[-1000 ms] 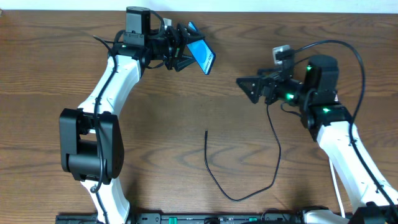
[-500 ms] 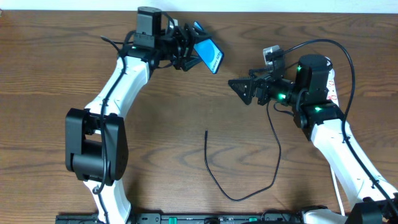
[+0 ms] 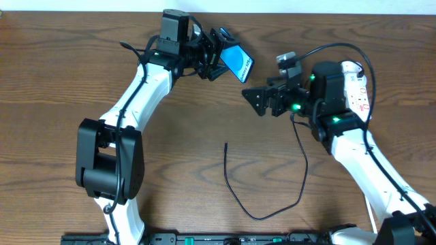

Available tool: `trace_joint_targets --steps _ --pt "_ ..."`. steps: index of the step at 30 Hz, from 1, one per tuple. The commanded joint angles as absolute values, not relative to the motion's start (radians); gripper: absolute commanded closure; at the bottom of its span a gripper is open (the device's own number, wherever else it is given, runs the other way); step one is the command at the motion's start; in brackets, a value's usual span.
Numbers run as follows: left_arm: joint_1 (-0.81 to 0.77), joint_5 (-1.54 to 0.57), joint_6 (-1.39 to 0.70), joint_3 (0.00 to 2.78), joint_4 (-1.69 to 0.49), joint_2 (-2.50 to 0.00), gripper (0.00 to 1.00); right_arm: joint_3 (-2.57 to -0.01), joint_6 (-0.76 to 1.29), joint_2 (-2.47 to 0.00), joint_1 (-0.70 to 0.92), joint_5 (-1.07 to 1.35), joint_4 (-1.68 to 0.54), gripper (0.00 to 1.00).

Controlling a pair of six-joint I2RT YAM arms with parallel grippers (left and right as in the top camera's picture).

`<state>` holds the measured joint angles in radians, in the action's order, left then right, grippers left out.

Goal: Plug charger to phone and switch on socket
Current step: 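Close the right gripper on the phone's side edge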

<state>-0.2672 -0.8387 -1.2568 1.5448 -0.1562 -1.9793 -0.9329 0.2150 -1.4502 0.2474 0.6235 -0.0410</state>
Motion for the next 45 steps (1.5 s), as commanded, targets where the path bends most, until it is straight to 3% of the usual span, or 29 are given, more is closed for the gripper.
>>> trace_joint_targets --steps 1,33,41,42,45 --pt "-0.297 -0.87 -1.267 1.55 -0.147 -1.946 0.93 -0.953 0.194 -1.469 0.28 0.538 -0.039 0.01" --pt "-0.412 -0.874 -1.443 1.55 -0.065 -1.946 0.93 -0.953 0.337 -1.471 0.29 0.364 0.075 0.05" --pt "-0.427 -0.874 -1.443 1.549 -0.065 -1.946 0.93 -0.953 0.337 -1.471 0.29 0.364 0.07 0.12" --pt "-0.427 -0.874 -1.443 1.55 -0.065 -1.946 0.93 -0.953 0.336 -1.471 0.29 0.364 0.068 0.2" --pt "-0.427 -0.874 -1.443 1.549 -0.065 -1.946 0.93 -0.953 0.337 -1.471 0.29 0.365 0.066 0.3"
